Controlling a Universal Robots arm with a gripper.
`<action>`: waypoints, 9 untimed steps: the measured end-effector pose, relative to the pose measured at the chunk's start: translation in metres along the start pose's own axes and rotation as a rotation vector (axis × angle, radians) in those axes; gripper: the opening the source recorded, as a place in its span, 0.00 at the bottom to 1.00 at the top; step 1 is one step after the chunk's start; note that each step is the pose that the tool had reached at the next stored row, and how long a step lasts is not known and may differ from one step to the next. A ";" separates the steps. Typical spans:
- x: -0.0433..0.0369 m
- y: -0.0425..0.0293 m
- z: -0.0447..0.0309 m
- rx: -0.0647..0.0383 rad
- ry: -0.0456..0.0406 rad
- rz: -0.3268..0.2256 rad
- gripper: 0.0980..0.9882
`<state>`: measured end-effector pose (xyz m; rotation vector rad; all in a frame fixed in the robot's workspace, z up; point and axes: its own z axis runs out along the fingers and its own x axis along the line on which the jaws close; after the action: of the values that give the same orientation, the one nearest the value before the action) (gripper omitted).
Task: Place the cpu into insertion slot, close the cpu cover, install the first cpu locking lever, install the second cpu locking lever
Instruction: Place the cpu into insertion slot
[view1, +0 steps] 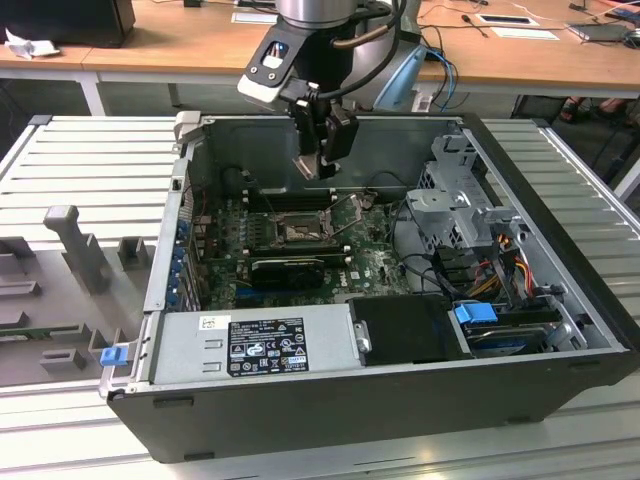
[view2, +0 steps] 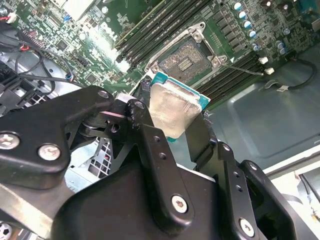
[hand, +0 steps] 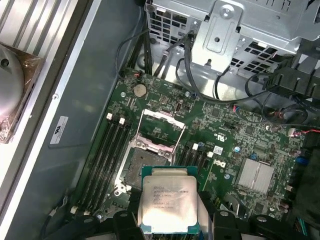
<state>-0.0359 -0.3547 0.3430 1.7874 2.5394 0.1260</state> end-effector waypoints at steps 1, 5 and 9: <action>0.0000 0.0000 0.0002 0.000 -0.0003 0.005 0.48; 0.0000 0.0000 0.0006 0.000 -0.0019 0.023 0.48; 0.0000 -0.0001 0.0009 -0.001 -0.0033 0.039 0.48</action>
<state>-0.0359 -0.3547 0.3420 1.8358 2.5027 0.1250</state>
